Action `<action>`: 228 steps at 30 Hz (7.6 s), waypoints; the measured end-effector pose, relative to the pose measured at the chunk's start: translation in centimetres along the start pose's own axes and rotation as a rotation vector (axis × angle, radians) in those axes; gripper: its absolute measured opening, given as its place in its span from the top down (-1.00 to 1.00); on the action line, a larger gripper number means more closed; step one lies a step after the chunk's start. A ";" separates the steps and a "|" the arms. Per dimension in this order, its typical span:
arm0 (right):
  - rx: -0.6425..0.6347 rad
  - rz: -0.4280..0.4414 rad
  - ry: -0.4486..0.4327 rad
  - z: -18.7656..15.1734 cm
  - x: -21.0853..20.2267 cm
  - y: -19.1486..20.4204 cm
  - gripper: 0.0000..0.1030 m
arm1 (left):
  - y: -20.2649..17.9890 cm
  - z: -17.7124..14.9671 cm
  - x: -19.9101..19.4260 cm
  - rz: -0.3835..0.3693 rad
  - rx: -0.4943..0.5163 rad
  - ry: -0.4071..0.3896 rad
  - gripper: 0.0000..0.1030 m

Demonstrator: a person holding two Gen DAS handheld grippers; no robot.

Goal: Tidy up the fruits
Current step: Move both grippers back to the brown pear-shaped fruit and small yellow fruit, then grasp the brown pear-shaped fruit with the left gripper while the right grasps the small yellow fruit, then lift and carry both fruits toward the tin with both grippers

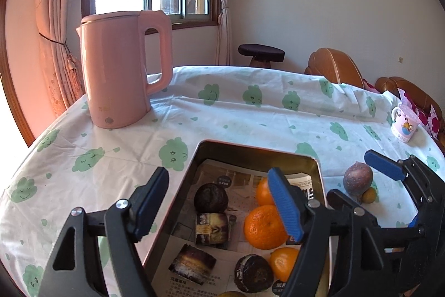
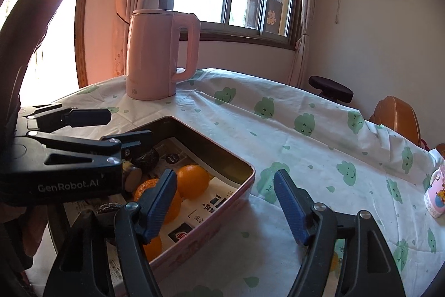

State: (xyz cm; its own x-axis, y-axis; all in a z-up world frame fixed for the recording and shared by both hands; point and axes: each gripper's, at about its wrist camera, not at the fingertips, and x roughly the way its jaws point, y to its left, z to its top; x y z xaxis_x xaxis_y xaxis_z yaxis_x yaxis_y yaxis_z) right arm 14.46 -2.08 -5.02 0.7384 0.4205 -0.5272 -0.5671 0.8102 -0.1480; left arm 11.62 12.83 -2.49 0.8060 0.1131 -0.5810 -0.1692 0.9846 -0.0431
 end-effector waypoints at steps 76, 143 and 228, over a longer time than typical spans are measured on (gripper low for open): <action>0.294 -0.074 0.118 -6.1 -3.6 -15.4 0.46 | -17.7 -2.0 5.2 -0.228 0.188 0.102 0.04; 0.239 -0.150 -0.155 -5.9 -9.1 -13.9 0.46 | -15.9 -2.1 0.4 -0.194 0.127 -0.168 0.04; 0.047 0.077 -0.164 0.1 -4.3 0.3 0.46 | -2.4 -3.6 -4.0 0.027 -0.020 -0.204 0.04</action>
State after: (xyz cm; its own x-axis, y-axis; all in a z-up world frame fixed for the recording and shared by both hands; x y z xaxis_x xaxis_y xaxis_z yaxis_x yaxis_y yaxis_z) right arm 11.15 -3.64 -2.73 0.7455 0.5395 -0.3914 -0.6092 0.7898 -0.0716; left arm 6.76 9.49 -2.96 0.8988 0.1657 -0.4059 -0.2016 0.9783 -0.0470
